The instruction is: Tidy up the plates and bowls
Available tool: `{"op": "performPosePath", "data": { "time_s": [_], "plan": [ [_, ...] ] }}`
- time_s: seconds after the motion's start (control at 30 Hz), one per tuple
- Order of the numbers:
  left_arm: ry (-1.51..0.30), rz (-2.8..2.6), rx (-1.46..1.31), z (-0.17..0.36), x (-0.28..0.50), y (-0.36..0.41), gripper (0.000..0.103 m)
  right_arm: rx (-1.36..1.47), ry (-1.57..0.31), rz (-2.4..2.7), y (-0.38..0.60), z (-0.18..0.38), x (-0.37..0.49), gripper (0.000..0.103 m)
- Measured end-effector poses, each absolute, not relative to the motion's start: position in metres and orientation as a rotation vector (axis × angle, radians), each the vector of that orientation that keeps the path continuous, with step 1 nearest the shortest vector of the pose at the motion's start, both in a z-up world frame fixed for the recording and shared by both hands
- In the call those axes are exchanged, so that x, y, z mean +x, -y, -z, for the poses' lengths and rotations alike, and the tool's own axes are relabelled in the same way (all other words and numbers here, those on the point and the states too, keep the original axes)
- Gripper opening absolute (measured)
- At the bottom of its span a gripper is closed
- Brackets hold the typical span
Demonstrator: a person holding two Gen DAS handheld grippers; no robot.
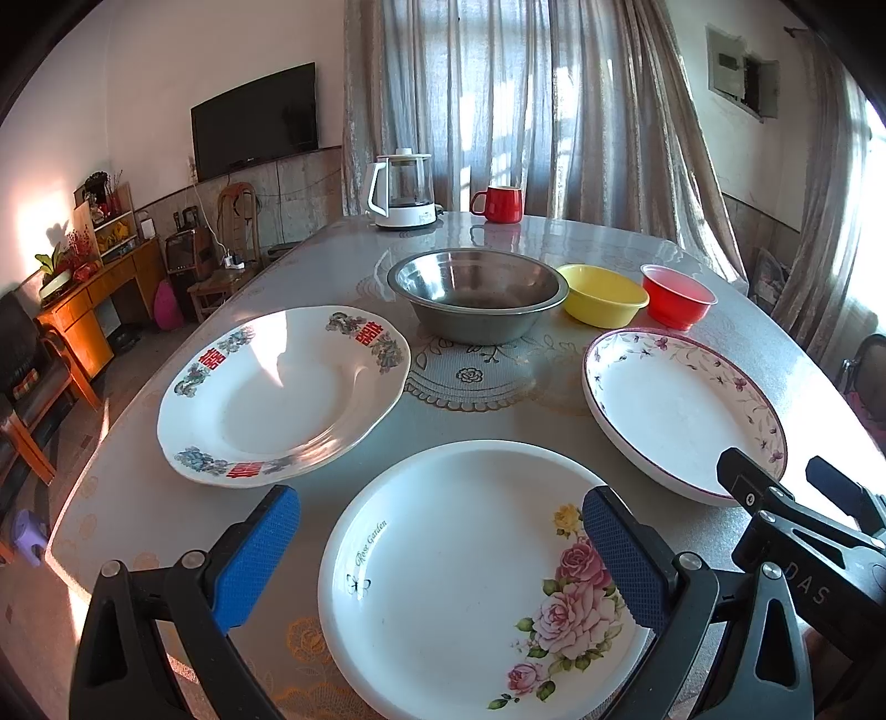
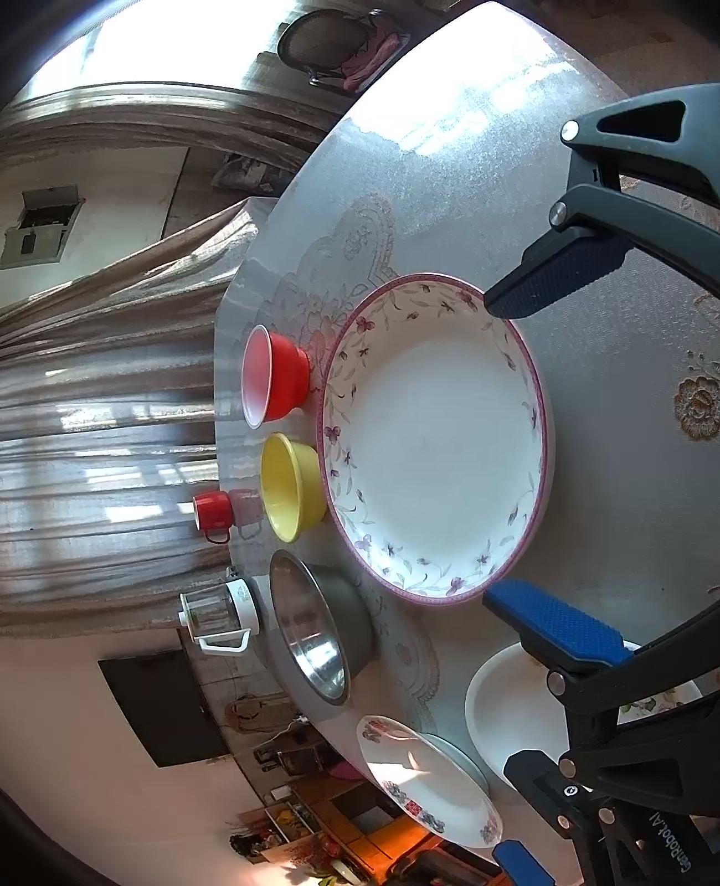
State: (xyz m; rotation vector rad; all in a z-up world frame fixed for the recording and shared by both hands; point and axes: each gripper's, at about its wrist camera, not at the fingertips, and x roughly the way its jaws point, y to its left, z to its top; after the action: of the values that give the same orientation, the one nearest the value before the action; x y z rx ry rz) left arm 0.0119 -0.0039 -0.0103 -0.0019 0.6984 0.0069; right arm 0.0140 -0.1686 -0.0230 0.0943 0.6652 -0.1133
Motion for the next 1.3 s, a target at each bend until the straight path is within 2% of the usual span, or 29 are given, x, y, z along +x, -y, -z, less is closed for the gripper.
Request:
{"op": "performPosePath", "data": {
  "time_s": [0.63, 0.97, 1.17, 1.23, 1.3],
  "plan": [
    [-0.713, 0.049, 0.055, -0.004, 0.034, 0.017, 0.103, 0.155, -0.677, 0.142, 0.206, 0.025, 0.024, 0.097],
    [-0.731, 0.113, 0.099, -0.005, 0.052, 0.036, 0.103, 0.265, -0.713, 0.152, 0.248, 0.023, 0.041, 0.088],
    [-0.776, 0.169, 0.118, 0.001, 0.068, 0.049, 0.102, 0.3, -0.761, 0.147, 0.273, 0.032, 0.059, 0.077],
    [-0.807, 0.212, 0.111, 0.003, 0.076, 0.053, 0.101, 0.323, -0.791, 0.132, 0.28, 0.039, 0.066, 0.065],
    [-0.828, 0.258, 0.098, 0.003, 0.084, 0.056, 0.091, 0.341, -0.825, 0.109, 0.285, 0.047, 0.074, 0.048]
  ]
}}
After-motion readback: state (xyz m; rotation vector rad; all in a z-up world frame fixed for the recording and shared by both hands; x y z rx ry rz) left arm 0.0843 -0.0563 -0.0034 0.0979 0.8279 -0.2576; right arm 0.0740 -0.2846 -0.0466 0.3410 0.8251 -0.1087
